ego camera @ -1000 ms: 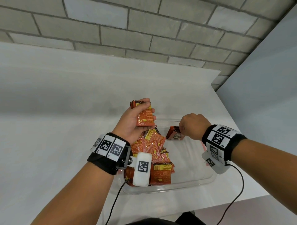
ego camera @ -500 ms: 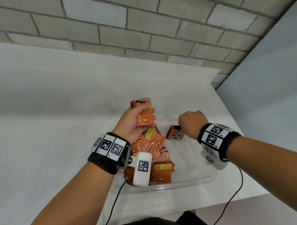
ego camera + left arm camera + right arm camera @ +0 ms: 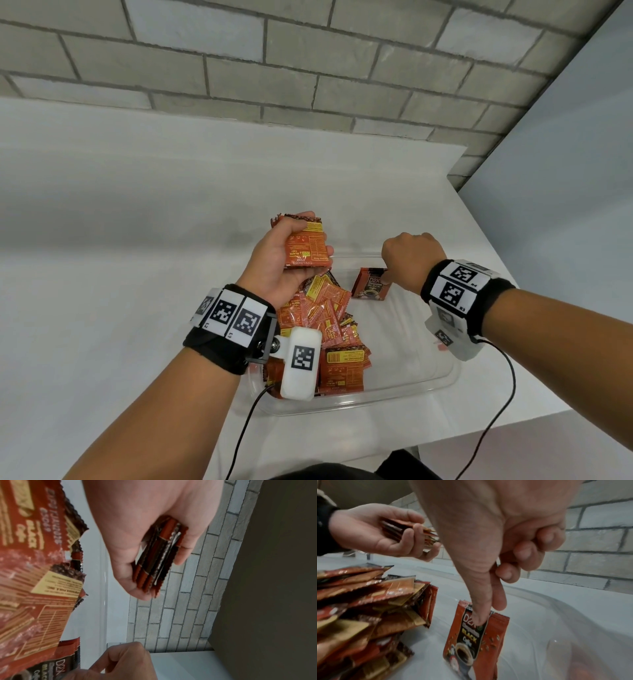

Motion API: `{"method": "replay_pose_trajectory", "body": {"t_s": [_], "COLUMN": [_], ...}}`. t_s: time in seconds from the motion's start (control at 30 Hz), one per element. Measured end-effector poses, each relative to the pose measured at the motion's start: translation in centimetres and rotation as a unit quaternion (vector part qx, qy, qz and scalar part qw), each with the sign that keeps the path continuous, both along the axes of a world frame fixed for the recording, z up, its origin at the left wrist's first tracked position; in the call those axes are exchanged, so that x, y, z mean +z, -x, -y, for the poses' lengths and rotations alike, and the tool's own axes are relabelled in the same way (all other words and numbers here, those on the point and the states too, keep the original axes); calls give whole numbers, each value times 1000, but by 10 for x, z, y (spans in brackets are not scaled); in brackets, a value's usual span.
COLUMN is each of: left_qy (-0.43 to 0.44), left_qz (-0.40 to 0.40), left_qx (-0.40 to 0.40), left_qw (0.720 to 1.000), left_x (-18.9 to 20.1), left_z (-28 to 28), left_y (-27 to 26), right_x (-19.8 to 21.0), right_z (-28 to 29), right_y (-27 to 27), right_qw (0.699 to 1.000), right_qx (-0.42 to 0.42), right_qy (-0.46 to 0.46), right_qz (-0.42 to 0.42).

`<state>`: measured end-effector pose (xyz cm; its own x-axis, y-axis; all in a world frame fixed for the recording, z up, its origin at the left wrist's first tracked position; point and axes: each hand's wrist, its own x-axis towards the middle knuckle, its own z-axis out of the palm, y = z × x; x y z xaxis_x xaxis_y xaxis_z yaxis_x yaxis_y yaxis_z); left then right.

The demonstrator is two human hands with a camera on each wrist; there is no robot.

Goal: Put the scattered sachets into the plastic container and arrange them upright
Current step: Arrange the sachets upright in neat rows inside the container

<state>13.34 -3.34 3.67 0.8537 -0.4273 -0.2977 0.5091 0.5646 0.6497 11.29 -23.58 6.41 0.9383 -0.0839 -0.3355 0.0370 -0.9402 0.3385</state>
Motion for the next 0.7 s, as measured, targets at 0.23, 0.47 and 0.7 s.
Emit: {"method": "replay_pose_trajectory", "body": {"t_s": [0.23,0.47,0.7], "left_qy": [-52,-71,-69], "left_qz": [47,99,63], "left_qx": [-72,-129,-74], "left_qw": [995,984,993], "left_x": [5,16,18], "left_z": [2,18,25], "left_y": [9,19,22], "right_x": [32,41,41], "right_z": [7,-12,0], "right_y": [21,45,54], "right_qw": [934,794,770], "right_qx": [-85,-102,-36], "right_qy": [-311,-588,-560], "right_qz": [152,113,302]}}
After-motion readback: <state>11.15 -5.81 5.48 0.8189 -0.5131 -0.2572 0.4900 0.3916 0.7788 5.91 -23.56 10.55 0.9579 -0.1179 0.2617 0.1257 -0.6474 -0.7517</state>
